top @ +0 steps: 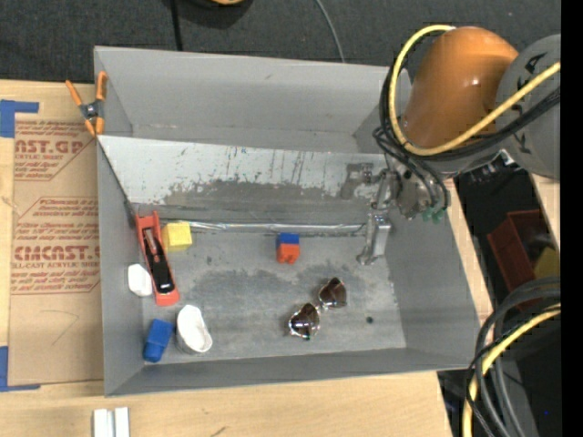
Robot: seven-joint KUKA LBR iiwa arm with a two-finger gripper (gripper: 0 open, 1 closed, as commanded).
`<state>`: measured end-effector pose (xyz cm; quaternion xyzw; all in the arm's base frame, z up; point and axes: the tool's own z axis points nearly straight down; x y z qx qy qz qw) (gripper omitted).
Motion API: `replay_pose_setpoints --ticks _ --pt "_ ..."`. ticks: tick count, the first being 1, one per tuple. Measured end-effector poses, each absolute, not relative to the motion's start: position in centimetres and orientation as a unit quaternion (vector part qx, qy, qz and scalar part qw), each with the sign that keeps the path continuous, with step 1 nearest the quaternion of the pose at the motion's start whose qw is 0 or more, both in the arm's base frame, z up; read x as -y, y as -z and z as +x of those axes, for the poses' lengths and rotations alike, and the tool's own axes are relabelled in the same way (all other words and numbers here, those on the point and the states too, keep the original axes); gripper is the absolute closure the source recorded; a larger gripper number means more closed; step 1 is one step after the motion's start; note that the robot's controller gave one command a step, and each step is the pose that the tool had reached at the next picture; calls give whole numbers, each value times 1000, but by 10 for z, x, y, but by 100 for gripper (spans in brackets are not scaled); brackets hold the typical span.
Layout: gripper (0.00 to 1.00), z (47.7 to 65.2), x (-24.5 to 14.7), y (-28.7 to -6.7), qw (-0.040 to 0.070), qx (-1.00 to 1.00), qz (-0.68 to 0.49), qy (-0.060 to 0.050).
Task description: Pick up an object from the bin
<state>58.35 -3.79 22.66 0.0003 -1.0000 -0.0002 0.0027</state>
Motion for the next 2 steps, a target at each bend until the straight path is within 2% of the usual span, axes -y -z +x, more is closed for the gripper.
replay_pose_setpoints --ticks 1,2 --pt "0 585 38 -231 -1 1000 0 0" --pt "0 587 39 -199 -6 1000 18 -1"
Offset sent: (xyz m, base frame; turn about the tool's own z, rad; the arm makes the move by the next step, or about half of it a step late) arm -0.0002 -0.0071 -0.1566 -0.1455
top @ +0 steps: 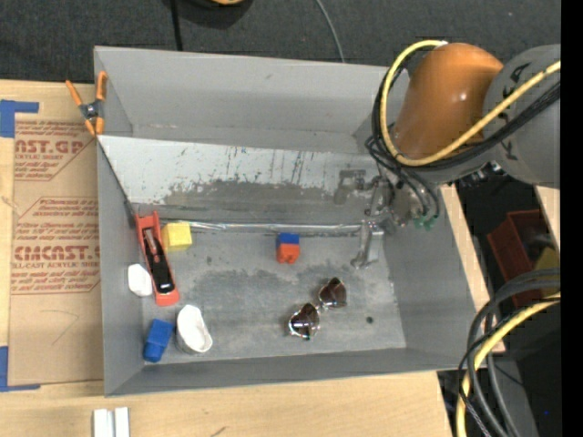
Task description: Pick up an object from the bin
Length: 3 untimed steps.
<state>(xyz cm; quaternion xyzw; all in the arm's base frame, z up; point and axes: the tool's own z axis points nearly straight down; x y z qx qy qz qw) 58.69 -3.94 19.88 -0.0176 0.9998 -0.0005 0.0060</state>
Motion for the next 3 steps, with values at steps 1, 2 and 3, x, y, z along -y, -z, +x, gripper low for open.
replay_pose_setpoints --ticks 1,2,3 --pt "0 572 47 -135 3 -1000 -25 0" --pt "0 552 41 -93 5 -1000 -19 0" --pt "0 541 33 -71 2 -999 -49 0"
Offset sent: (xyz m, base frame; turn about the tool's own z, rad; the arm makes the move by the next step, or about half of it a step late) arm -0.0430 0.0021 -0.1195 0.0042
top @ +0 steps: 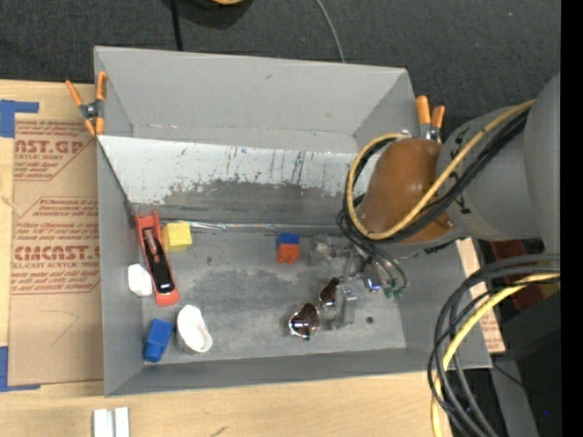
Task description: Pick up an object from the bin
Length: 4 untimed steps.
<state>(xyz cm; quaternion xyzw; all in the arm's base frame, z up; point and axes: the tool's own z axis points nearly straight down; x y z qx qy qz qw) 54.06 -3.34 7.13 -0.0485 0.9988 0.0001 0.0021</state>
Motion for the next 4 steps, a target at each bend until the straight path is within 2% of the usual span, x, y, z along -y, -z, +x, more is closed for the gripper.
replay_pose_setpoints --ticks 1,2,3,4 --pt "100 529 28 -70 5 -1000 -27 0" --pt "100 529 28 -70 5 -1000 -27 0" --pt "100 526 30 -102 1 -1000 -24 -1" --pt "100 537 22 -165 4 -1000 -20 -1"
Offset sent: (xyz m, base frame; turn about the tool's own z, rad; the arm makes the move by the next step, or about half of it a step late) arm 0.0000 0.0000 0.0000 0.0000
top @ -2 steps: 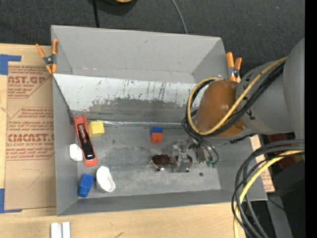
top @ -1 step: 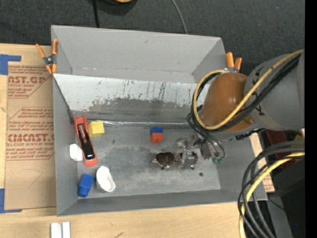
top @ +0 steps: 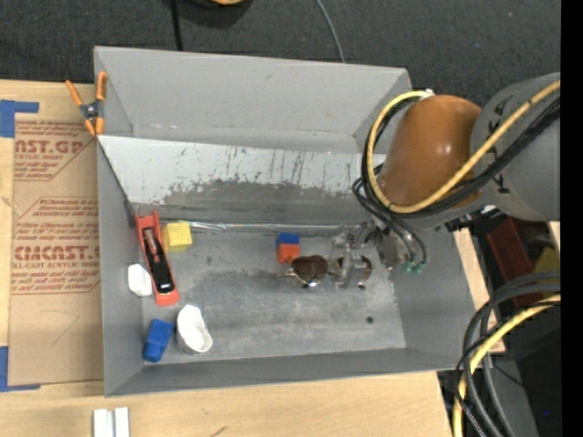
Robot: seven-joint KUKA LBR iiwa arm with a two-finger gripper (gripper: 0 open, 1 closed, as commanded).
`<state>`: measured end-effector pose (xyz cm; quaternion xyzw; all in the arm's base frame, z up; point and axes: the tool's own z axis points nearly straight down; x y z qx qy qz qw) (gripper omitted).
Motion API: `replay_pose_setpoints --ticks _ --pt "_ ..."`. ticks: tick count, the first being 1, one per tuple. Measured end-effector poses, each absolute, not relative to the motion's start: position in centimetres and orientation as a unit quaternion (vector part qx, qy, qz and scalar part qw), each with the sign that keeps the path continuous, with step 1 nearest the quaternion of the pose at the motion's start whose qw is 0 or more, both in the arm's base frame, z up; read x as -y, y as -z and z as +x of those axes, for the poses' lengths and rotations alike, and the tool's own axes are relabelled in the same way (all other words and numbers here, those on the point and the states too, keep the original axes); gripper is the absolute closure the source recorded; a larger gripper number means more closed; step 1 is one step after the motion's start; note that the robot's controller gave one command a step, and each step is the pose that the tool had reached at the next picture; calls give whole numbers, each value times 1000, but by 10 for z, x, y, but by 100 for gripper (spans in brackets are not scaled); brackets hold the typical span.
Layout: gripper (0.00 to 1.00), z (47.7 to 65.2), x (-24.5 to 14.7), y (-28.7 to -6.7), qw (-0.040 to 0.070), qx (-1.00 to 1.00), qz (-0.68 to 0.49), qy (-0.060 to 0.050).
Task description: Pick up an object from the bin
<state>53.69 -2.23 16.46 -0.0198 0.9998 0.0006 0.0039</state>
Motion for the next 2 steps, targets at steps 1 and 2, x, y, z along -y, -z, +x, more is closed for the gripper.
replay_pose_setpoints --ticks 1,2 --pt "100 539 24 -197 7 -1000 -14 -1" --pt "100 531 10 -219 -2 -1000 -5 -1"
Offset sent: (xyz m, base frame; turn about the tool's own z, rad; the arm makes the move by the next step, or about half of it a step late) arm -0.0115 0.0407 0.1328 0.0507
